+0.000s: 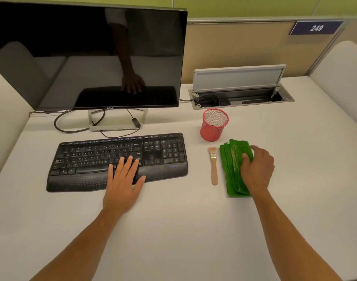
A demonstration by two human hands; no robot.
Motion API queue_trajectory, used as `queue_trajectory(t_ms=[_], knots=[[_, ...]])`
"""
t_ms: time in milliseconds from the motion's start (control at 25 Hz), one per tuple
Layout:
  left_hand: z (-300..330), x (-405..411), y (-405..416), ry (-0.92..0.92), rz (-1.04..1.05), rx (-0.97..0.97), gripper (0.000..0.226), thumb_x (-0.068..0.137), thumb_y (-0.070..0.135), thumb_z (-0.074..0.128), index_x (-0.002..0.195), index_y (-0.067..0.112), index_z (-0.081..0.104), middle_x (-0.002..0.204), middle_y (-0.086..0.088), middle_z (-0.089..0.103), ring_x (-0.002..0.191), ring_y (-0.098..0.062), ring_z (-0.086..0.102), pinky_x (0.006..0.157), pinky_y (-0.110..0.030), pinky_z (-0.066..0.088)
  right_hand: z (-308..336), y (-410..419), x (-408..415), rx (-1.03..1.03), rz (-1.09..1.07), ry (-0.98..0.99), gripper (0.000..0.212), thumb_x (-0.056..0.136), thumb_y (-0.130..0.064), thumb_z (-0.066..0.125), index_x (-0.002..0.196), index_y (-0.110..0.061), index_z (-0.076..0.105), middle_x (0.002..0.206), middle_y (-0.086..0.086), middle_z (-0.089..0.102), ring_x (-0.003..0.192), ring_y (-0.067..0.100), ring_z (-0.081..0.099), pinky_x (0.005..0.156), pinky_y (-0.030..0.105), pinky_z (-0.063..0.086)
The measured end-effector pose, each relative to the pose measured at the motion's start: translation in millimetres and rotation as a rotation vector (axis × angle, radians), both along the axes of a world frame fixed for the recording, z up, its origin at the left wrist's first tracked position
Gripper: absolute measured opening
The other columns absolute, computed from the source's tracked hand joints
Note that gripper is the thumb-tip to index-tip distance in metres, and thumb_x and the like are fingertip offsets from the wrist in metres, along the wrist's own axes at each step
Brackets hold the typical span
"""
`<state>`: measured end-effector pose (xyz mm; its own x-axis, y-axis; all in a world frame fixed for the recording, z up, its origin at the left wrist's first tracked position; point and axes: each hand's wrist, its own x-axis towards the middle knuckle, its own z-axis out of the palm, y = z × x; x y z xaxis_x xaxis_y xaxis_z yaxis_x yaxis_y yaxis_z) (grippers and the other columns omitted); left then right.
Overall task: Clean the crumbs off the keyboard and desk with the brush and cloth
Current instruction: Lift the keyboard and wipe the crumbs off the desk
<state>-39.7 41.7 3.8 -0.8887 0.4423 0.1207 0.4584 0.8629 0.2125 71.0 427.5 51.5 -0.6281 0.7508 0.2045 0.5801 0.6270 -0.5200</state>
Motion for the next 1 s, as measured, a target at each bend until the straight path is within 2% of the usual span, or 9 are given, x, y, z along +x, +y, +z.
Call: queue_trajectory(t_ms=[80, 160, 240, 280, 360, 480, 680, 800, 1000], knots=[[0, 0, 0, -0.007, 0.001, 0.001, 0.069, 0.099, 0.06, 0.019, 0.155, 0.022, 0.026, 0.163, 0.001, 0.019, 0.152, -0.019, 0.002, 0.123, -0.048, -0.002, 5, -18, 3, 0.061, 0.073, 0.013, 0.025, 0.095, -0.017, 0.062, 0.116, -0.005, 0.067, 0.113, 0.017, 0.066, 0.105, 0.039, 0.057, 0.088, 0.047, 0.044], [0, 0, 0, -0.002, 0.0, 0.01, 0.069, 0.098, 0.06, 0.019, 0.155, 0.022, 0.027, 0.163, 0.001, 0.02, 0.152, -0.018, 0.003, 0.123, -0.048, -0.002, 6, -40, 3, 0.009, 0.196, -0.005, 0.013, 0.093, -0.017, 0.062, 0.093, -0.008, 0.071, 0.092, 0.012, 0.068, 0.088, 0.033, 0.06, 0.072, 0.038, 0.047], [1, 0, 0, -0.003, -0.003, 0.015, 0.069, 0.098, 0.06, 0.019, 0.155, 0.022, 0.026, 0.163, 0.001, 0.02, 0.152, -0.018, 0.002, 0.123, -0.047, -0.003, 0, -57, 2, -0.054, 0.269, -0.097, 0.024, 0.09, -0.021, 0.062, 0.067, -0.013, 0.062, 0.071, 0.006, 0.061, 0.072, 0.027, 0.056, 0.053, 0.029, 0.035], [1, 0, 0, -0.006, -0.003, 0.015, 0.069, 0.098, 0.061, 0.02, 0.155, 0.023, 0.026, 0.163, 0.001, 0.02, 0.152, -0.018, 0.002, 0.123, -0.047, -0.004, -3, -64, 2, -0.047, 0.278, -0.154, 0.032, 0.089, -0.024, 0.062, 0.06, -0.015, 0.053, 0.067, 0.004, 0.056, 0.068, 0.025, 0.052, 0.048, 0.028, 0.028], [2, 0, 0, -0.002, 0.001, 0.013, 0.068, 0.098, 0.061, 0.02, 0.155, 0.023, 0.027, 0.163, 0.001, 0.02, 0.152, -0.018, 0.002, 0.123, -0.046, -0.004, -7, -71, 1, 0.026, 0.282, -0.257, 0.036, 0.092, -0.03, 0.062, 0.063, -0.013, 0.05, 0.073, 0.006, 0.057, 0.074, 0.026, 0.053, 0.05, 0.028, 0.03], [2, 0, 0, -0.007, 0.002, 0.022, 0.068, 0.098, 0.061, 0.02, 0.155, 0.024, 0.027, 0.163, 0.002, 0.019, 0.152, -0.017, 0.002, 0.123, -0.046, -0.004, -5, -78, -5, 0.065, 0.242, -0.388, 0.033, 0.096, -0.037, 0.059, 0.083, -0.007, 0.066, 0.085, 0.008, 0.064, 0.082, 0.027, 0.06, 0.057, 0.03, 0.041], [3, 0, 0, -0.021, 0.008, 0.019, 0.069, 0.098, 0.062, 0.018, 0.155, 0.025, 0.026, 0.163, 0.003, 0.017, 0.152, -0.016, -0.001, 0.123, -0.046, -0.005, 2, -85, -16, -0.084, 0.153, -0.442, 0.023, 0.093, -0.03, 0.056, 0.086, -0.01, 0.067, 0.083, 0.003, 0.065, 0.073, 0.024, 0.061, 0.056, 0.028, 0.043], [3, 0, 1, -0.025, 0.012, 0.008, 0.07, 0.097, 0.063, 0.016, 0.156, 0.026, 0.024, 0.164, 0.003, 0.015, 0.152, -0.015, -0.002, 0.123, -0.046, -0.006, 6, -88, -16, -0.197, 0.129, -0.366, 0.021, 0.094, -0.029, 0.057, 0.086, -0.013, 0.068, 0.081, 0.002, 0.067, 0.071, 0.023, 0.062, 0.057, 0.028, 0.045], [2, 1, 1, -0.009, 0.02, -0.012, 0.068, 0.098, 0.062, 0.018, 0.155, 0.025, 0.026, 0.163, 0.003, 0.018, 0.152, -0.016, 0.001, 0.123, -0.047, -0.004, 34, -80, -24, -0.271, 0.123, -0.012, 0.018, 0.093, -0.022, 0.056, 0.085, -0.01, 0.066, 0.068, 0.001, 0.063, 0.061, 0.021, 0.056, 0.05, 0.028, 0.035]])
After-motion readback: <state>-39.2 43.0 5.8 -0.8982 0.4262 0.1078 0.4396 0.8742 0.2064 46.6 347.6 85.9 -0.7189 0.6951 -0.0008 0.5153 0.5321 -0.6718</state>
